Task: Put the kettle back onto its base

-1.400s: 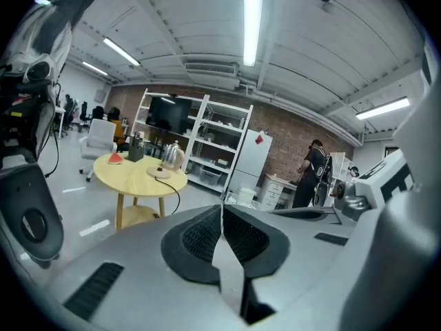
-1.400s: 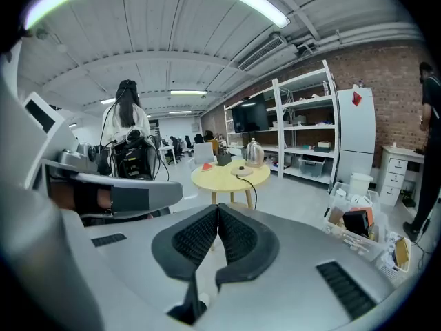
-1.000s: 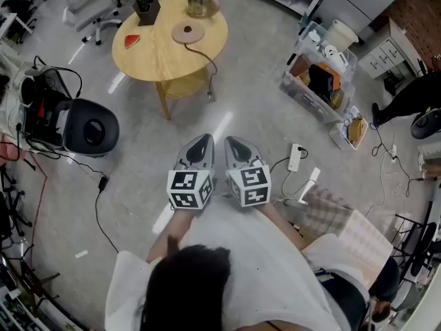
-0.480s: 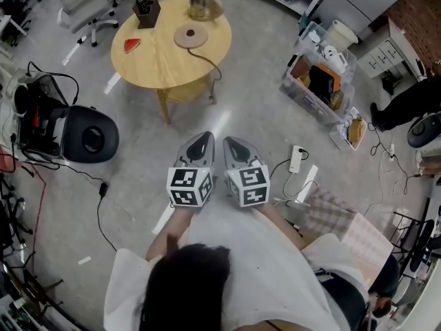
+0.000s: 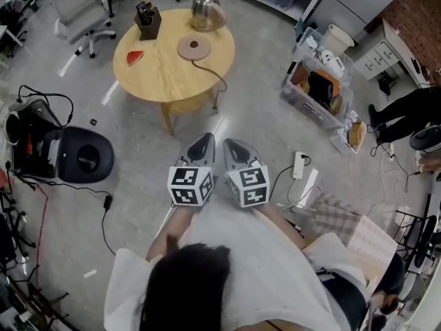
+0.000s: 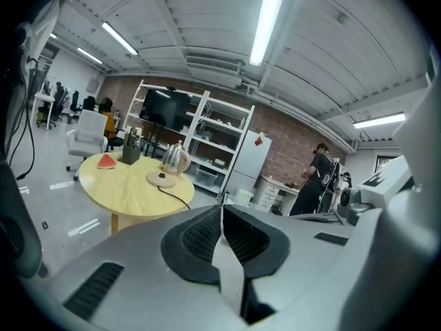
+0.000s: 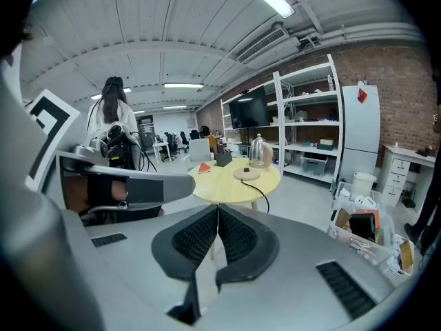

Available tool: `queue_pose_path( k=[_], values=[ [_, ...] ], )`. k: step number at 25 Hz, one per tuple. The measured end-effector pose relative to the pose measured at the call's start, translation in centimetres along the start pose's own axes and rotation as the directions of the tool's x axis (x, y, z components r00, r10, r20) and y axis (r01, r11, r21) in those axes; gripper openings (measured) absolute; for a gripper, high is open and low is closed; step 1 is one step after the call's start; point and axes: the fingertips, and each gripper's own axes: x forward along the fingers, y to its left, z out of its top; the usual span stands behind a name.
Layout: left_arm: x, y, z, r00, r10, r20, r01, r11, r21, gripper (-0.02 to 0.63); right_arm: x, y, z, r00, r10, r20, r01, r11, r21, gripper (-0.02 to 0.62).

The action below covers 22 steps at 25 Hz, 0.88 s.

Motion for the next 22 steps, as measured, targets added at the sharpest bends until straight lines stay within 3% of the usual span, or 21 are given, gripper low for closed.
queue_pose_path(
  k=[13, 22],
  values=[
    [0.2, 3.1, 0.4, 0.998, -0.049, -0.039, 0.049, 0.999, -0.004, 0.035, 3.2, 2.0, 0.7, 1.0, 0.001, -0.009, 0.0, 0.999, 0.054, 0.028],
    [0.3, 4.8, 1.1, 0.999, -0.029, -0.037, 0.029, 1.0, 0.0, 0.035, 4.5, 2.0, 1.4, 1.0, -0.012, 0.009, 0.011, 0.997, 0.078, 0.028]
  ],
)
